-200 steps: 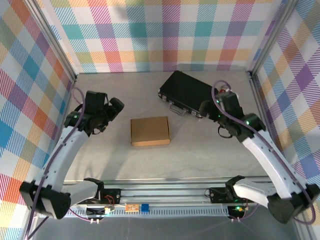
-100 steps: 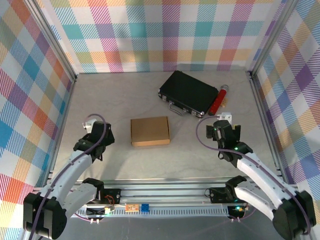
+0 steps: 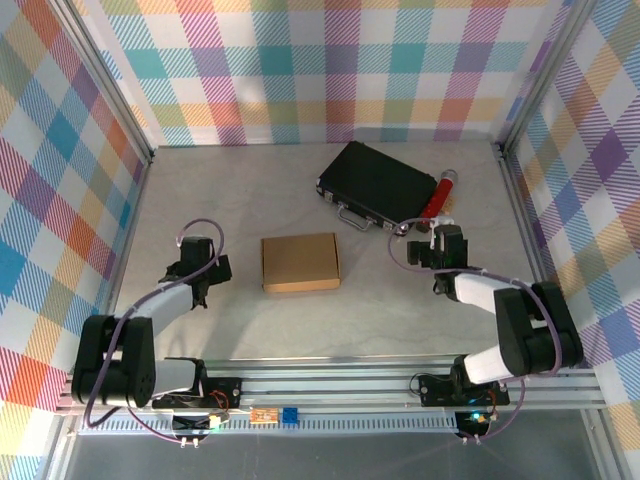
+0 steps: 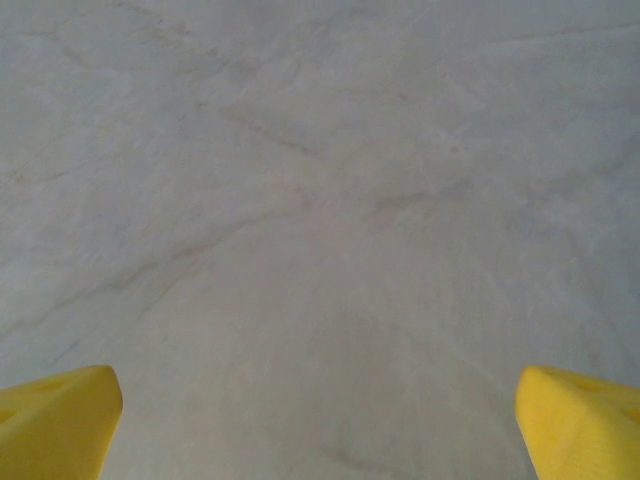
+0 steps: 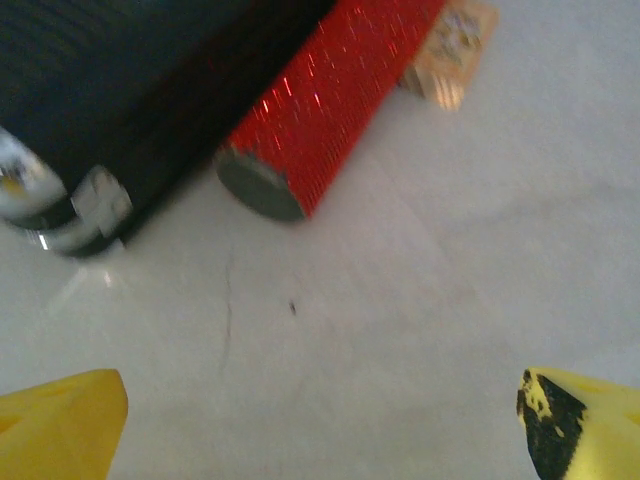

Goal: Fold the paper box

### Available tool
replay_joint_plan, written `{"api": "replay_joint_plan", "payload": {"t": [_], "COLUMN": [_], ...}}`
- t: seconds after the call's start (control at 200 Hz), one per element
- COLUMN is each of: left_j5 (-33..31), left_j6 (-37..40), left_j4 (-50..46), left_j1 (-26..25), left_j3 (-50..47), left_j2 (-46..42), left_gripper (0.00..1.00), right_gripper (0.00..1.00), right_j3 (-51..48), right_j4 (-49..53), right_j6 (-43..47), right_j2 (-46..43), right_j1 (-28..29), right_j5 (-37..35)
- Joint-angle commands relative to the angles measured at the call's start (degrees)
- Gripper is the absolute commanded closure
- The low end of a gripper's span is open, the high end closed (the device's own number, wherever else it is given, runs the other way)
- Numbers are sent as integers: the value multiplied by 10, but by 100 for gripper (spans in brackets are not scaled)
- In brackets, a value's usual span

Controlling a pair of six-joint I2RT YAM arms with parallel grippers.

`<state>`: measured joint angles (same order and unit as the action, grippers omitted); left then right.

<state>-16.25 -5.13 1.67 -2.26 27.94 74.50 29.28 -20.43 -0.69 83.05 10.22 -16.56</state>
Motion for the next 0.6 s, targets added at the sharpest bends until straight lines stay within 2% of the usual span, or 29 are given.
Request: {"api": "replay_joint_plan", "payload": {"t": [0.0, 0.155, 0.29, 0.335, 0.46, 0.595], "left_j5": [59, 86, 109, 111, 136, 113], "left_j6": [30, 37, 51, 52, 65, 58], "left_j4": [107, 184, 295, 294, 332, 371], "left_j1": [26, 40, 45, 44, 40, 39], "left_j3": [26, 18, -12, -13, -46, -83], "left_j2": [27, 48, 57, 56, 30, 1], "left_gripper": [0, 0, 0, 0, 0, 0], "right_gripper": [1, 1, 1, 1, 1, 1], "right_j3": [20, -28, -61, -75, -75, -69], "right_j4": [-83, -194, -262, -303, -299, -290], "right_j6": [44, 31, 4, 3, 3, -1], "right_j2": [8, 16, 37, 48, 44, 46], "right_j1": [-14, -60, -88, -87, -87, -86], "right_j5": [55, 127, 145, 141, 139, 127]}}
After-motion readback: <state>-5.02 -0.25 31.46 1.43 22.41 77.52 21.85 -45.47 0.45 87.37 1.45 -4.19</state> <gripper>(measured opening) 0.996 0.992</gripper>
